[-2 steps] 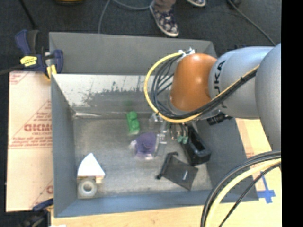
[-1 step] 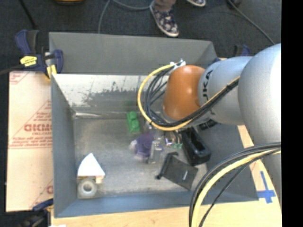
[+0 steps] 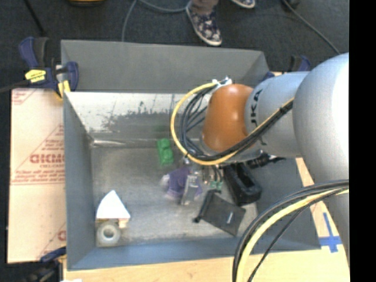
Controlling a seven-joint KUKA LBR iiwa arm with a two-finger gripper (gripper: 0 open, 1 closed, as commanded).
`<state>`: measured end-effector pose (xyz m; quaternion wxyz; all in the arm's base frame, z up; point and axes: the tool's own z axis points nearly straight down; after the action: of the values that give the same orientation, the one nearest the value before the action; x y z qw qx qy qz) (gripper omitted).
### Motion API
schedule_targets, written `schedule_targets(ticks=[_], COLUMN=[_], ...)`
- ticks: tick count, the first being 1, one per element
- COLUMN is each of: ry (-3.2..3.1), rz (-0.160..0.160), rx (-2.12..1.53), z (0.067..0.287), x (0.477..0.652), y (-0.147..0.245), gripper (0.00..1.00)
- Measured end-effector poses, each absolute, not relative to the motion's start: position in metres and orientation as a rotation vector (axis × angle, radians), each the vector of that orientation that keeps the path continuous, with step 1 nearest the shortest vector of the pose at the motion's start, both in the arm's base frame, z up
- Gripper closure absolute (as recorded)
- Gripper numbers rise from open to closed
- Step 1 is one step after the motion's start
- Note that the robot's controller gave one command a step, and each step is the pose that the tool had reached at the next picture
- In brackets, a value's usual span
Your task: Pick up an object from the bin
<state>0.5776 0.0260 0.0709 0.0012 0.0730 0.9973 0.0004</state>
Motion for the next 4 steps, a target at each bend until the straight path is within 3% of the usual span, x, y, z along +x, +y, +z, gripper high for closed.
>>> schedule_targets(ticks=[2,4], ry=[3.131,3.130], rz=[0.001,0.001], rx=[0.229,0.229], z=[0.073,0.092], x=[0.577,0.578], y=[0.026,0.026], gripper=[1.00,1.00])
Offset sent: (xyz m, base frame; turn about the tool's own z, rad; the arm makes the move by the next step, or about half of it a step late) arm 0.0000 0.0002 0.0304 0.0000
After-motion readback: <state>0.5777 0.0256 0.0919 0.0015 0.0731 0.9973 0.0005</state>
